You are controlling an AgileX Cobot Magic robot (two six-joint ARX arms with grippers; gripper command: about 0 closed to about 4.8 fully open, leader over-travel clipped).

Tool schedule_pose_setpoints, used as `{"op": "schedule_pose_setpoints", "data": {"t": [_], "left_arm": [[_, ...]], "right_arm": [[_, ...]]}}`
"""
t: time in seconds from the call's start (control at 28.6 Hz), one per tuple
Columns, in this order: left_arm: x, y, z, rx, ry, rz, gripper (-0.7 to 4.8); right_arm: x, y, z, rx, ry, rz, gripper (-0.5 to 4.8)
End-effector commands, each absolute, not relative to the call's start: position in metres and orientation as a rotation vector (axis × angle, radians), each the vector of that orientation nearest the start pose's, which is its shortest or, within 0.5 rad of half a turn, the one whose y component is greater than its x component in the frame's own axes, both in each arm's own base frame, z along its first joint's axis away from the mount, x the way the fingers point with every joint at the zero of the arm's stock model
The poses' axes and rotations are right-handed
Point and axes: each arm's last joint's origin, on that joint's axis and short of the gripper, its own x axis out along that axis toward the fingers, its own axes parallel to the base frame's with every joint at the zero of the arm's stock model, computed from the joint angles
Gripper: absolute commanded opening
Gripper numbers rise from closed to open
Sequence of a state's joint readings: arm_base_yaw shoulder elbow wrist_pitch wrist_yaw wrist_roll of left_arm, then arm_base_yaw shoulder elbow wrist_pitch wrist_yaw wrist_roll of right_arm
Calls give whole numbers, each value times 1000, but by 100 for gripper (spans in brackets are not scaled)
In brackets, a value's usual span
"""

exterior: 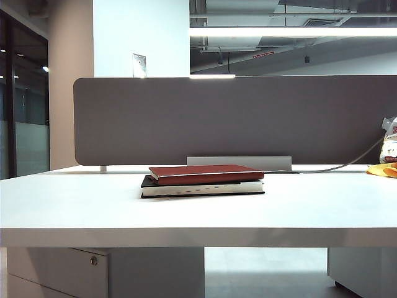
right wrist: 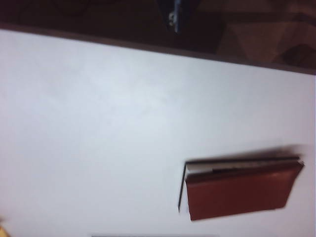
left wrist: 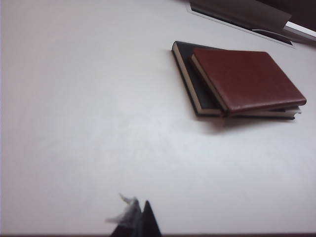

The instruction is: Pick up the red book and place it on top of the black book.

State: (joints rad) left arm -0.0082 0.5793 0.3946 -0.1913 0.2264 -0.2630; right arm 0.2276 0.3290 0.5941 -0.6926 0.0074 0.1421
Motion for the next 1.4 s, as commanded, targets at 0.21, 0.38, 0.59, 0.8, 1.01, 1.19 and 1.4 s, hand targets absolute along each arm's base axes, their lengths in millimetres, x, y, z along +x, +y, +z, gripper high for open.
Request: {"op": "schedule_pose_setpoints", "data": {"t": [0.21,0.38,0.59,0.8,1.01,1.19,1.4], "left_arm": [[114,-6,208,-318,316,-143,-6],[105,-6,196,-326,294,-141,-6],[105,-6,177,-355,336,-132,-6],[105,-6,172,-317,344,-120,-6],[105,-6,162,-309,364,-115,-6],[102,-6,153,-309,341,-119,-6],[97,-5,150,-305,303,-117,-6]], "right_arm": [[83,16,260,220,383,67,-1],[85,16,263,221,336,39,-1],[91,16,242,216,369,-7,-1],[97,18,215,255,392,-16,-1],[92,16,203,257,356,-37,-1],[83,13,198,272,296,-27,-1],[77,12,193,282,245,-36,-1]]}}
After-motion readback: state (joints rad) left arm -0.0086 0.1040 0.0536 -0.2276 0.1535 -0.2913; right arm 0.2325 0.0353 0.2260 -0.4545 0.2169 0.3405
